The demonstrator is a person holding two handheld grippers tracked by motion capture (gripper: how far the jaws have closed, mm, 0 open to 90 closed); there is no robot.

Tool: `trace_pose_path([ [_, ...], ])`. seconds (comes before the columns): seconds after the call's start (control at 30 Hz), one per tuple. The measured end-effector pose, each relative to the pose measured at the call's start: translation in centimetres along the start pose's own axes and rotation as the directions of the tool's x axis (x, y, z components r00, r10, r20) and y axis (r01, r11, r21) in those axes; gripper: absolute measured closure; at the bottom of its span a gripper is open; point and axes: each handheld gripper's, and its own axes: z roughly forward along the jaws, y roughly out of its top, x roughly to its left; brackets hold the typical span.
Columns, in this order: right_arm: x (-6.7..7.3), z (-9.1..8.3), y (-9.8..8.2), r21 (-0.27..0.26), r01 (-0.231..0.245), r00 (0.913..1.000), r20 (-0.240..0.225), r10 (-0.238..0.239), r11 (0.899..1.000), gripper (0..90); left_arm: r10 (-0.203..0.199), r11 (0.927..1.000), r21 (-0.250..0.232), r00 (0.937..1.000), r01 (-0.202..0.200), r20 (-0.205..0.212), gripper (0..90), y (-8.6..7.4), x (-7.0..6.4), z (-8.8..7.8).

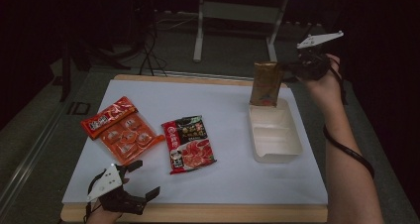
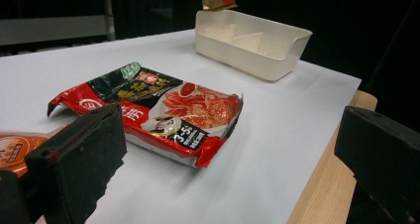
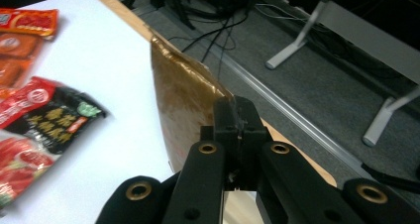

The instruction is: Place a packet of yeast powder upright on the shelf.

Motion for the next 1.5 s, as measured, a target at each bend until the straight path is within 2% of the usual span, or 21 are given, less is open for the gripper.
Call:
trace_pose_path([
  [0.17,-1.1,1.4,-1.1,0.008,-0.029,0.9991,0.032,0.029,1.000,90.0,0.000,1.0000,0.001,1.0000,0.000,0.001,0.2,0.0,0.0,-0.1],
  [0.3,-1.8,2.4,-1.7,0.035,-0.033,0.9972,0.069,0.031,0.999,90.0,-0.003,1.0000,0.001,1.0000,0.003,0.001,0.2,-0.1,0.0,-0.1],
  [0.5,-2.3,3.3,-2.4,0.043,-0.041,0.9966,0.073,0.038,0.998,90.0,-0.002,1.0000,0.008,1.0000,0.002,0.003,0.2,-0.1,0.0,0.1],
  [0.6,-2.4,3.7,-2.8,0.033,-0.053,0.9969,0.061,0.051,0.998,90.0,-0.001,1.0000,0.008,1.0000,0.001,0.002,0.3,-0.1,-0.1,0.1],
  [0.63,-2.5,3.9,-2.9,0.025,-0.061,0.9973,0.043,0.060,0.998,90.0,-0.002,1.0000,0.007,1.0000,0.002,0.003,0.2,-0.1,-0.1,0.0],
  [0.87,-2.3,4.8,-3.8,0.023,-0.068,0.9976,0.011,0.068,0.997,90.0,-0.002,1.0000,0.007,1.0000,0.002,0.004,0.2,-0.1,0.0,0.0],
  [1.0,-2.2,5.5,-4.5,0.056,-0.060,0.9981,0.016,0.060,0.997,90.0,-0.001,1.0000,0.009,1.0000,0.001,0.005,0.2,-0.1,0.0,0.1],
  [1.07,-2.1,6.0,-5.1,0.064,-0.066,0.9978,0.002,0.066,0.996,90.0,-0.003,1.0000,0.008,1.0000,0.003,0.006,0.3,-0.1,0.0,0.1],
  [1.2,-1.9,7.0,-6.2,0.085,-0.087,0.9960,-0.012,0.088,0.993,90.0,-0.007,0.9999,0.009,0.9999,0.007,0.007,0.3,-0.2,0.0,0.1],
  [1.3,-1.9,7.3,-6.9,0.050,-0.130,0.9907,-0.034,0.131,0.990,90.0,-0.005,0.9999,0.010,1.0000,0.005,0.008,0.3,-0.2,0.0,0.1],
  [1.37,-2.1,7.3,-7.3,0.049,-0.142,0.9893,-0.029,0.143,0.989,90.0,-0.006,0.9999,0.010,0.9999,0.006,0.009,0.2,-0.2,0.0,0.1],
  [1.47,-2.1,7.0,-7.4,0.044,-0.147,0.9887,-0.023,0.148,0.988,86.8,-0.007,0.9999,0.009,0.9999,0.007,0.010,0.2,-0.2,0.0,0.1],
  [1.5,-2.2,6.8,-7.5,0.042,-0.159,0.9867,-0.028,0.160,0.986,78.8,-0.008,0.9999,0.008,0.9999,0.007,0.010,0.3,-0.2,0.0,0.1],
])
